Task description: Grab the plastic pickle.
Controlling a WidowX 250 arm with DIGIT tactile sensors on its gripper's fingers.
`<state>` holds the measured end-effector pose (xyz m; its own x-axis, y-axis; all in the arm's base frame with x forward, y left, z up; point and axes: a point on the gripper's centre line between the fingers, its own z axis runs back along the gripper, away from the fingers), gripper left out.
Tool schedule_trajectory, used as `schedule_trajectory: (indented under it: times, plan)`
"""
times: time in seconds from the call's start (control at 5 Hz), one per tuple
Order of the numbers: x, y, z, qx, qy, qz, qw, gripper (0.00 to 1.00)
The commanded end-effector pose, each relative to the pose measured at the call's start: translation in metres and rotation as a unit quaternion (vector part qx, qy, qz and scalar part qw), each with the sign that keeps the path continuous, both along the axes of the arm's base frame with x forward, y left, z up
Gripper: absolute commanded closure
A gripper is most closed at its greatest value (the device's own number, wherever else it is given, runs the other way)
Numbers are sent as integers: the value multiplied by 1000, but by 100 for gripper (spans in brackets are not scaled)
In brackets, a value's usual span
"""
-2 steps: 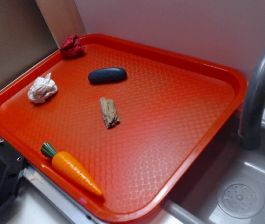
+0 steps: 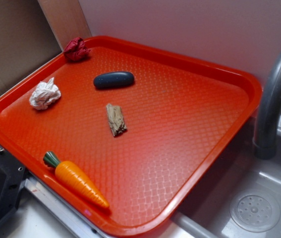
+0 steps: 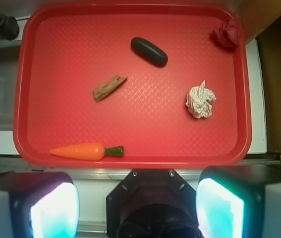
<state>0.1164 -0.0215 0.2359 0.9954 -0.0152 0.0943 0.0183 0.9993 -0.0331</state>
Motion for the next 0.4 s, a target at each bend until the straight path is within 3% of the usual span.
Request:
schedule_trajectory:
  times: [0.0, 0.2]
  plan:
    - [74, -6, -11, 9, -127, -149, 981, 0]
    - [114, 10, -38, 11, -139, -172, 975, 0]
